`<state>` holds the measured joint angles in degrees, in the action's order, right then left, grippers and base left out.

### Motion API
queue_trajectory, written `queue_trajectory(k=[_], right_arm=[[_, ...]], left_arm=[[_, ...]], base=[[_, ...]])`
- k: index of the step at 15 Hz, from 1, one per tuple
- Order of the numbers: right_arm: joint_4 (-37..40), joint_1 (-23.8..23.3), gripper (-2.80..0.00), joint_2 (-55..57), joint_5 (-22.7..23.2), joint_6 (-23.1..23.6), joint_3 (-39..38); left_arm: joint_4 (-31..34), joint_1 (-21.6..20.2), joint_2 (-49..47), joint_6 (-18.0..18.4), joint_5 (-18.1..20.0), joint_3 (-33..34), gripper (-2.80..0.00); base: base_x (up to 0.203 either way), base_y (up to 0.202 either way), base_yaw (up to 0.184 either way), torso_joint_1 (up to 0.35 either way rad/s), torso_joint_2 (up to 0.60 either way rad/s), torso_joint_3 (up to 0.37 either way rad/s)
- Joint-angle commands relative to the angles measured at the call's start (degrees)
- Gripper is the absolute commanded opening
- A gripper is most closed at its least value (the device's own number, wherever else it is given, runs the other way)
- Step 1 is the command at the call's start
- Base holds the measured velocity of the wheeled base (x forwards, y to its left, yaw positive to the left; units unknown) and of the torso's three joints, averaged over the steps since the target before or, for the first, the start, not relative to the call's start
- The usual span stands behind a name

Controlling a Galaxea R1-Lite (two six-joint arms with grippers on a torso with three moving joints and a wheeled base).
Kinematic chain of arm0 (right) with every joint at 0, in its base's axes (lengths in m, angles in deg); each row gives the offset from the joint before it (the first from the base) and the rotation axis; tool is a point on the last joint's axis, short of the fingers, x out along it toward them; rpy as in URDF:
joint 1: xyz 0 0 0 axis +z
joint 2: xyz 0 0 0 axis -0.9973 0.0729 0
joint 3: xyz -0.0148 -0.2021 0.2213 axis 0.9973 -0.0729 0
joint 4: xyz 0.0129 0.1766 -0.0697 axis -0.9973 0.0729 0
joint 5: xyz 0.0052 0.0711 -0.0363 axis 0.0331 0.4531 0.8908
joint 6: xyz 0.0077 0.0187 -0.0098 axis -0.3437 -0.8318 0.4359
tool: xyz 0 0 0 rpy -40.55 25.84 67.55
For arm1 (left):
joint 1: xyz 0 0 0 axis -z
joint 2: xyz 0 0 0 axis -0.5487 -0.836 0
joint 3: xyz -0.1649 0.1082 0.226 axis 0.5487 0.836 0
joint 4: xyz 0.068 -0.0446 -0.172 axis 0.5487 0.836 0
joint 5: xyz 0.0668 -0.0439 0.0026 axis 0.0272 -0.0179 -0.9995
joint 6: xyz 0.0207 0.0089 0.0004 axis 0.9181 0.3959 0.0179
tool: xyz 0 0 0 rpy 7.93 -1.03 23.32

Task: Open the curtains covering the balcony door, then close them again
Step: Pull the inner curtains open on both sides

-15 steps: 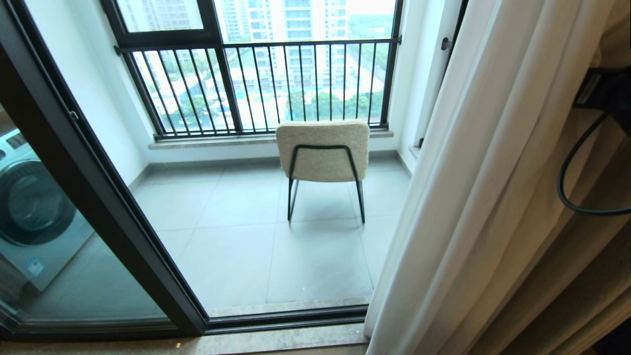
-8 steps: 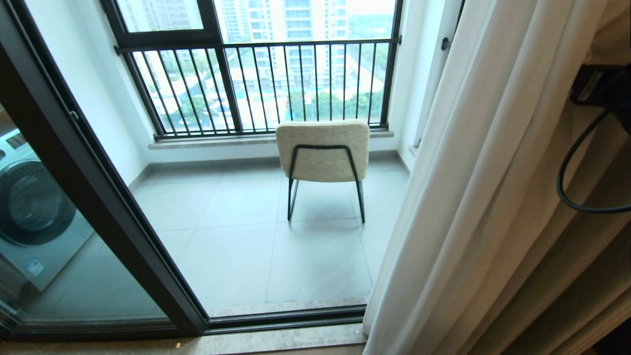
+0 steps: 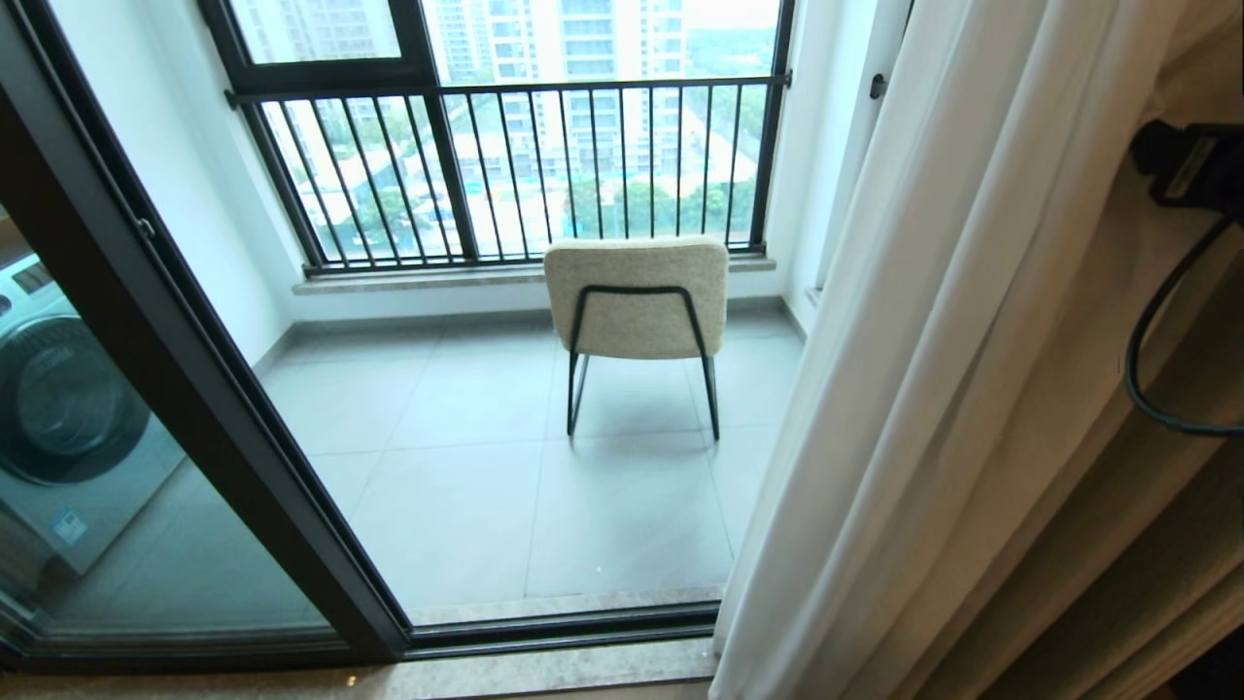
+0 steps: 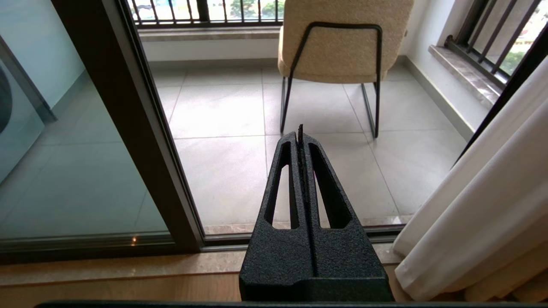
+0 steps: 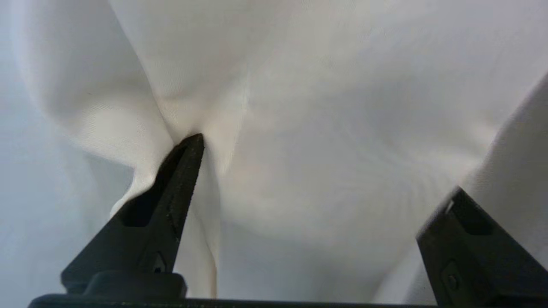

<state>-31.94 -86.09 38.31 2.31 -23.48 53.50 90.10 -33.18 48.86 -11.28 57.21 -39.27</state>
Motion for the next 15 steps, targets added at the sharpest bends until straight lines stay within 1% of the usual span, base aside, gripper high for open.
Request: queue_trajectory(k=[1,7,10,15], right_arm=[[-0.32,0.02,0.00,-3.03,0.24,0.50,-2.28],[1.96,1.09,0.00,-9.59,0.27,0.81,-9.57],[1.96,1.65,0.00,-12.91,0.27,2.21,-14.58],[2.04,1.59,0.00,-18.62,0.27,2.36,-21.69]], left_arm=[[-0.01,-0.01,0.02,-0.05,-0.01,0.01,-2.80],[-0.01,-0.01,0.02,-0.05,-0.01,0.01,-2.80],[-0.01,-0.01,0.02,-0.05,-0.01,0.01,-2.80],[-0.01,-0.01,0.02,-0.05,-0.01,0.01,-2.80]], base=[[0.000,0.000,0.000,0.000,0.00,0.000],[0.000,0.000,0.000,0.000,0.00,0.000],[0.000,0.000,0.000,0.000,0.00,0.000],[0.000,0.000,0.000,0.000,0.00,0.000]])
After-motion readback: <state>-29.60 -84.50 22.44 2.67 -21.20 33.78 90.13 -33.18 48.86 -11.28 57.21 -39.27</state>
